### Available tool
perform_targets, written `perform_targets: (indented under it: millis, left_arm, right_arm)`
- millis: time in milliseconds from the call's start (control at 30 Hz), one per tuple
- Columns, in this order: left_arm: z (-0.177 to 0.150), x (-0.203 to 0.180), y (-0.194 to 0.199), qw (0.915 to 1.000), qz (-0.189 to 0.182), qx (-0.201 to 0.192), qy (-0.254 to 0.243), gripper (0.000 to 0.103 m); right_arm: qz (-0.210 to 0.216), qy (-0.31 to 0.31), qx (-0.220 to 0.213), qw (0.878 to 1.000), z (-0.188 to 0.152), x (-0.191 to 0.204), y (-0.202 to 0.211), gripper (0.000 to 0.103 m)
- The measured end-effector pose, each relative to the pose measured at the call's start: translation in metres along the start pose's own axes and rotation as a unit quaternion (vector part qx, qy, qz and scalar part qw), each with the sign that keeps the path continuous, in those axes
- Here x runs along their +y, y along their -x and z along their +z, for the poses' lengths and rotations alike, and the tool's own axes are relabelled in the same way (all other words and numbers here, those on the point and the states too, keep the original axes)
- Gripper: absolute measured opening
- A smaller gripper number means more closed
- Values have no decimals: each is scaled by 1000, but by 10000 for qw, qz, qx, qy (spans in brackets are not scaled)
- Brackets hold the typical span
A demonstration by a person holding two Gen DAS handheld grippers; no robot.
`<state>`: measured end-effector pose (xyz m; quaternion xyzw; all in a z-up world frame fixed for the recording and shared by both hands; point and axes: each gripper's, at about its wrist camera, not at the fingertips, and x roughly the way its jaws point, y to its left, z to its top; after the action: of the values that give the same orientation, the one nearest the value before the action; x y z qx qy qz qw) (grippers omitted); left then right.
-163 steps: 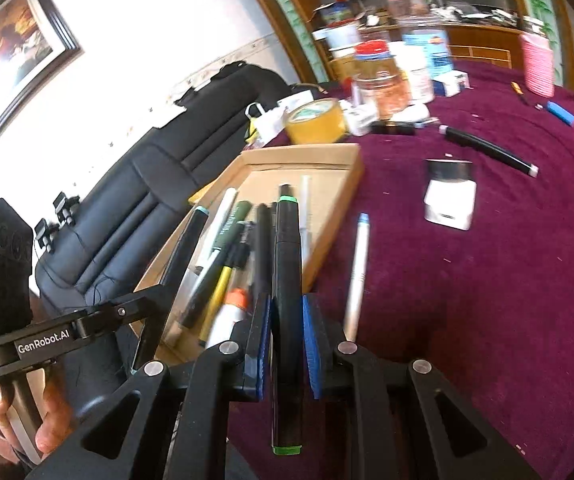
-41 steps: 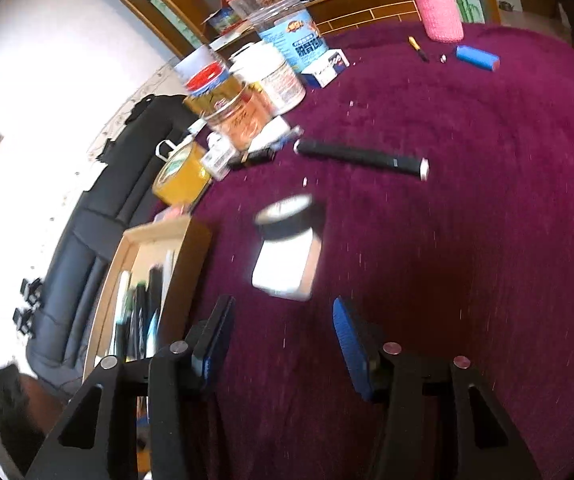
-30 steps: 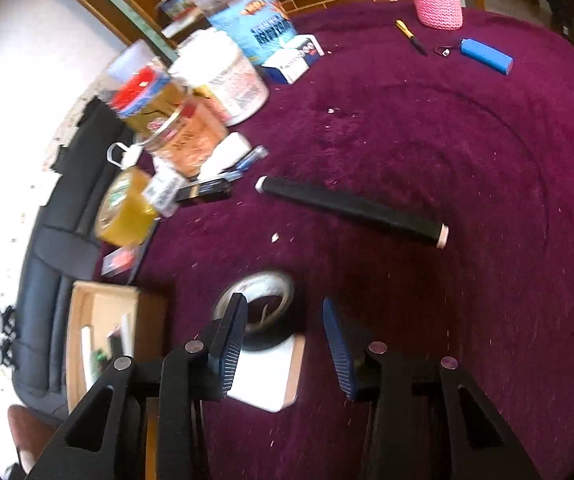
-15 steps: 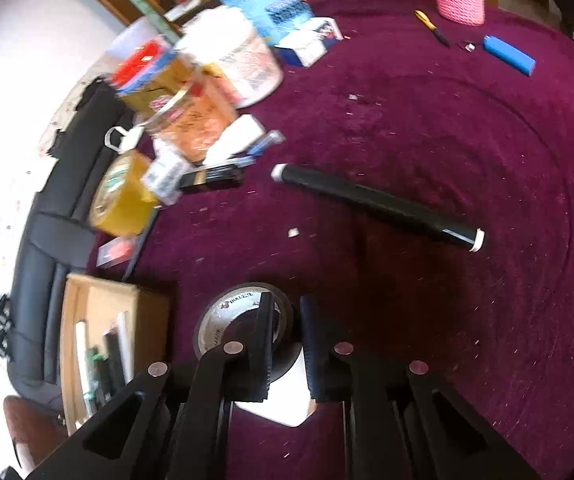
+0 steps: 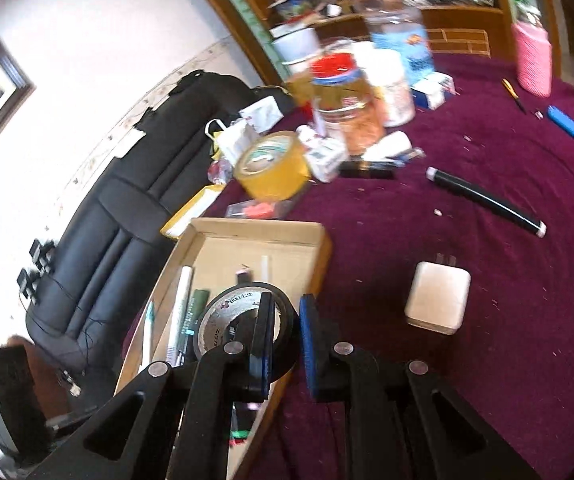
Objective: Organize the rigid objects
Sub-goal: 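Carry the white pen and tape roll into the tray and open both tools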
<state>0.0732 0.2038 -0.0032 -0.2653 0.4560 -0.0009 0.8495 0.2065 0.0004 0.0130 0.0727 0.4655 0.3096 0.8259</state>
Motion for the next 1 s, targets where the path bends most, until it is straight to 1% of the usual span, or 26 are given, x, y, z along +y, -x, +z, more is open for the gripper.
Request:
perform_targets:
  millis: [100, 133, 267, 333, 433, 500, 633, 767, 1000]
  left_arm:
    - [14, 12, -9, 9999, 54, 87, 83, 7]
    - [19, 16, -12, 9998, 31, 118, 126, 7]
    - [40, 25, -25, 9997, 159, 146, 138, 7]
    - [53, 30, -39, 9993, 115, 309, 163, 7]
    - [70, 34, -55, 9990, 106, 421, 139, 7]
    - [80, 37, -68, 9983, 164, 548, 131, 7]
    - [86, 42, -87, 9961, 205, 837, 173, 7]
    - [90, 45, -92, 9958, 216, 867, 188, 7]
    - [98, 46, -98, 9956, 253, 870, 231, 7]
  right_arm:
    - [-36, 162, 12, 9999, 1, 12, -13, 14]
    - [-95, 225, 23, 9997, 3, 16, -20, 14]
    - [-400, 389, 59, 9984, 7, 24, -44, 14]
    - [-555, 448, 105, 9974, 9, 26, -58, 14]
    - [-699, 525, 139, 9961, 12, 26, -72, 14]
    - [-840, 586, 130, 9947, 15, 25, -79, 14]
    - [-962, 633, 252, 9930, 18, 23, -95, 14]
    - [-1058, 729, 323, 9912, 18, 22, -103, 14]
    - [-1170, 835, 317, 9891, 17, 24, -108, 13]
